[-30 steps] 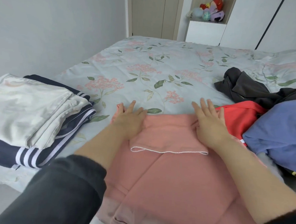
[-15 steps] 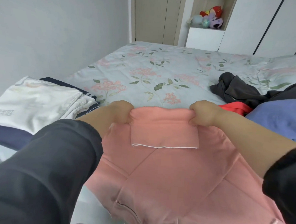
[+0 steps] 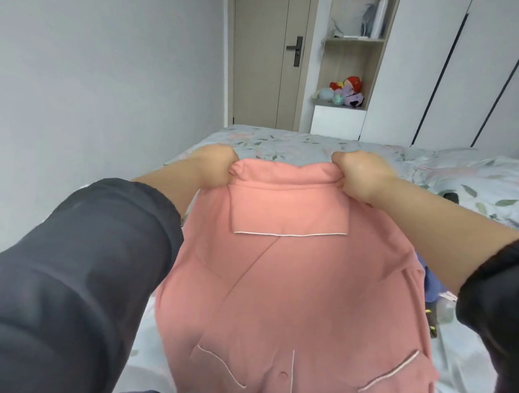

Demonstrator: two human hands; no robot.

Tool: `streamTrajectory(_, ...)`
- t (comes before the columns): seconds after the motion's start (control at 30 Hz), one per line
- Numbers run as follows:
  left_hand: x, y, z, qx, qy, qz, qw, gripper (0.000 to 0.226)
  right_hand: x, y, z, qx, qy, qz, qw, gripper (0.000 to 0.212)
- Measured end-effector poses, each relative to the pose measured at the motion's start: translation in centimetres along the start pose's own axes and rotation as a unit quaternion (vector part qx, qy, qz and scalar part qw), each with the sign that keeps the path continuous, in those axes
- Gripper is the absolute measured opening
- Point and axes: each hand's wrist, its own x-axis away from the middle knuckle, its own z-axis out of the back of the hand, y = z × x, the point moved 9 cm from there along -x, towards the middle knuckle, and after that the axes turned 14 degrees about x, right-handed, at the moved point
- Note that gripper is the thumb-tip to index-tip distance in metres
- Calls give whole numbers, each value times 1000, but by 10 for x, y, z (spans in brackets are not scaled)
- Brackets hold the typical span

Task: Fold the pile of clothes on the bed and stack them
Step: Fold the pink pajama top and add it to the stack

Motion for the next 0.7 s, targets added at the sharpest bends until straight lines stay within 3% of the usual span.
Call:
streamTrajectory(0.23, -36, 14, 45, -45, 75, 33, 996, 11, -32, 28, 27, 61, 100, -43, 992, 24)
streamTrajectory(0.5, -17, 1, -64, -89, 34, 61, 994, 20, -8, -14, -73, 43, -13, -25, 999, 31)
streamTrajectory(0.7, 39, -3, -96, -44, 78, 5, 996, 19, 44, -33, -88, 34, 60, -4, 998, 31)
